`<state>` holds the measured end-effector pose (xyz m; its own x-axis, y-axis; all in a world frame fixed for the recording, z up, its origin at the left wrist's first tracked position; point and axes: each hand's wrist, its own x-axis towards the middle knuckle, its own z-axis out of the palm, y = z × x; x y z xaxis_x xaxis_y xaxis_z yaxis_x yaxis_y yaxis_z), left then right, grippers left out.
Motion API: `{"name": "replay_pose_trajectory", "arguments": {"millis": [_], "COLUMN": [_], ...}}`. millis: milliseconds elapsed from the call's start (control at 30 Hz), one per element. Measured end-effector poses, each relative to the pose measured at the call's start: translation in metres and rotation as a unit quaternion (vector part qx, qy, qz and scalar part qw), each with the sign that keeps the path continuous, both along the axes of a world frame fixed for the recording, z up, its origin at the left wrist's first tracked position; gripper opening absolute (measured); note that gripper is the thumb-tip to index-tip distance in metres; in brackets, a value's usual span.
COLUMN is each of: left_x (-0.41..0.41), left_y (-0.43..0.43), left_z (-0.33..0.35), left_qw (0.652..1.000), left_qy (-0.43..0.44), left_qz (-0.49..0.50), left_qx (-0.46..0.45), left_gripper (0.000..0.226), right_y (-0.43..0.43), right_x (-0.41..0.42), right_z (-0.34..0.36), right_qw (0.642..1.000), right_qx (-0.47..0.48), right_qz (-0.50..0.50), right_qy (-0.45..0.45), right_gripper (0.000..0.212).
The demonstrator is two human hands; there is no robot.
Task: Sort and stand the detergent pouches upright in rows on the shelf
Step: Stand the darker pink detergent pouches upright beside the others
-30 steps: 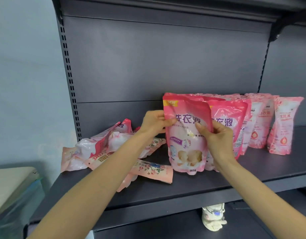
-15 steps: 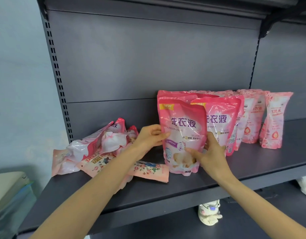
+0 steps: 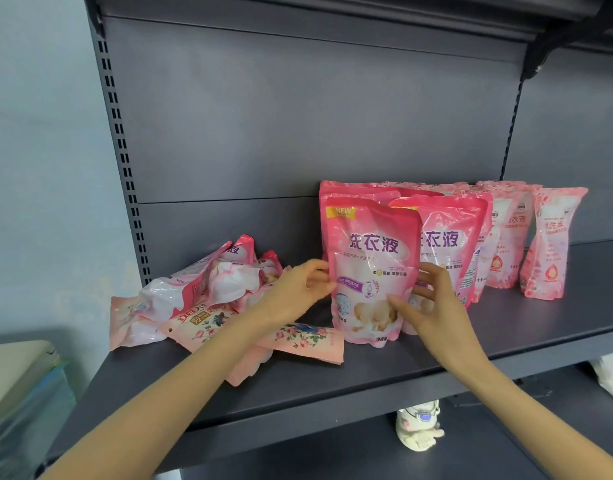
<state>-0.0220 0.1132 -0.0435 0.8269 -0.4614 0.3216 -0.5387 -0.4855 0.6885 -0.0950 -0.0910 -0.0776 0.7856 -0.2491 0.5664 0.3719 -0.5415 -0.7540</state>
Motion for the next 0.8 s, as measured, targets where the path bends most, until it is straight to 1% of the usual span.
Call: {"name": "replay_pose_trajectory", "arguments": {"millis": [67, 133, 167, 233, 267, 333, 367, 433, 467, 500, 633, 700, 800], "left_x": [-0.011, -0.017, -0.019, -0.022, -0.023, -0.029, -0.033, -0.038, -0.041, -0.046, -0.055, -0.059, -0.065], "left_y": [0.015, 0.031, 0.039, 0.053, 0.059, 0.072, 0.079, 0.095, 0.102, 0.110, 0.143, 0.157, 0.177], "left_z": [-0.007, -0.014, -0.017, -0.021, -0.022, -0.020, -0.020, -0.018, -0.016, -0.013, -0.009, -0.007, -0.005], "left_qw": [0.986, 0.958, 0.943, 0.918, 0.908, 0.895, 0.883, 0.860, 0.853, 0.851, 0.841, 0.844, 0.842], "left_qy": [-0.101, -0.183, -0.205, -0.220, -0.229, -0.256, -0.272, -0.289, -0.294, -0.281, -0.260, -0.245, -0.230], "left_qz": [0.017, 0.054, 0.075, 0.110, 0.125, 0.153, 0.164, 0.195, 0.214, 0.231, 0.270, 0.283, 0.304], "left_qx": [0.130, 0.216, 0.250, 0.310, 0.327, 0.333, 0.346, 0.372, 0.373, 0.379, 0.389, 0.385, 0.381], "left_gripper": [0.045, 0.046, 0.047, 0.051, 0.058, 0.073, 0.073, 0.066, 0.066, 0.067, 0.068, 0.066, 0.070], "right_y": [-0.002, -0.001, 0.001, 0.006, 0.011, 0.021, 0.027, 0.040, 0.046, 0.052, 0.076, 0.088, 0.105], "right_x": [-0.015, -0.029, -0.033, -0.035, -0.035, -0.032, -0.031, -0.028, -0.027, -0.026, -0.022, -0.021, -0.013], "right_z": [-0.009, -0.017, -0.019, -0.020, -0.019, -0.015, -0.013, -0.010, -0.009, -0.007, 0.005, 0.013, 0.022], "right_qw": [0.996, 0.979, 0.965, 0.931, 0.912, 0.881, 0.870, 0.853, 0.846, 0.841, 0.840, 0.844, 0.845], "right_qx": [-0.074, -0.185, -0.242, -0.345, -0.388, -0.454, -0.475, -0.505, -0.517, -0.526, -0.532, -0.525, -0.527], "right_qz": [-0.048, -0.090, -0.101, -0.119, -0.127, -0.133, -0.134, -0.131, -0.130, -0.128, -0.108, -0.101, -0.079], "right_qy": [0.011, 0.012, 0.000, -0.028, -0.031, -0.013, -0.006, 0.001, 0.002, 0.003, 0.023, 0.032, 0.038], "right_gripper": [0.051, 0.051, 0.050, 0.049, 0.051, 0.059, 0.061, 0.063, 0.063, 0.063, 0.067, 0.069, 0.069]}}
